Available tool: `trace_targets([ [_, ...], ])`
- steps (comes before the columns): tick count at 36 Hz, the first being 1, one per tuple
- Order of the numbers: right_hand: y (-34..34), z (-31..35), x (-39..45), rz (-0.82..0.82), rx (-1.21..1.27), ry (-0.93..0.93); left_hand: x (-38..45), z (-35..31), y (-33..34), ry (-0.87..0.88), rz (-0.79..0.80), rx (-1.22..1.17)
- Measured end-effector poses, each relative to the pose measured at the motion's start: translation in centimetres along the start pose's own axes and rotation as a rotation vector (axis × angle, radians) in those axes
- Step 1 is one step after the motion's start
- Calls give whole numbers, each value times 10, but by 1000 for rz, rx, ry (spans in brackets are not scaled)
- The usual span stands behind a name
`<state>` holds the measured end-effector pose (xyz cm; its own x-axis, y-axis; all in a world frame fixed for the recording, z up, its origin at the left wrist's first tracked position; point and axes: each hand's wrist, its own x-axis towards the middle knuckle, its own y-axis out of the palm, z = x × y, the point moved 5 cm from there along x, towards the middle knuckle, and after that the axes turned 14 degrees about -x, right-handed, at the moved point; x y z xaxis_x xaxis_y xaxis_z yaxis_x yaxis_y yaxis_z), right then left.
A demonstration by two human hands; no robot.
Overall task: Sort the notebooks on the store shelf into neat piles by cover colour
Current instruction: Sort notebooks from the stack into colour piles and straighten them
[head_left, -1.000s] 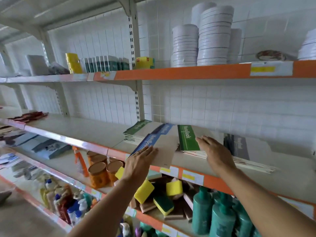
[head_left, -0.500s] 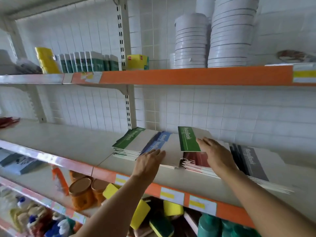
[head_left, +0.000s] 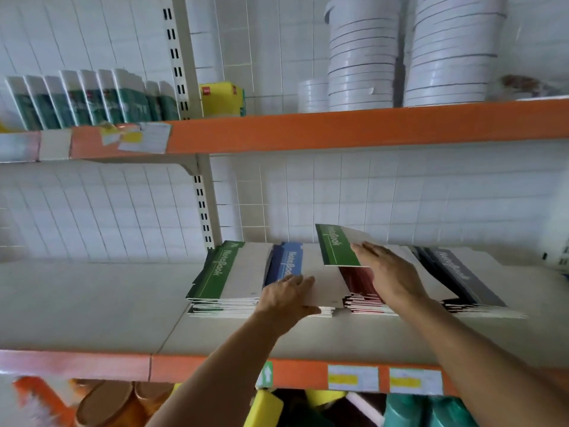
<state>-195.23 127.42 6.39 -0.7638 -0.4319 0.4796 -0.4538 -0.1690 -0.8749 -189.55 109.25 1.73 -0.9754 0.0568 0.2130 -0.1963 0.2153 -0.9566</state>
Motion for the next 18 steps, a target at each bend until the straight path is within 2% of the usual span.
trace_targets([
  [9, -9, 23, -1, 35, -73, 10, 14, 13, 6, 6, 0, -73],
  [14, -21, 40, -3, 67, -104, -41, -1, 22, -14, 36, -159, -62],
  [18, -22, 55, -6, -7, -60, -96, -22, 44, -31, -19, -236, -68],
])
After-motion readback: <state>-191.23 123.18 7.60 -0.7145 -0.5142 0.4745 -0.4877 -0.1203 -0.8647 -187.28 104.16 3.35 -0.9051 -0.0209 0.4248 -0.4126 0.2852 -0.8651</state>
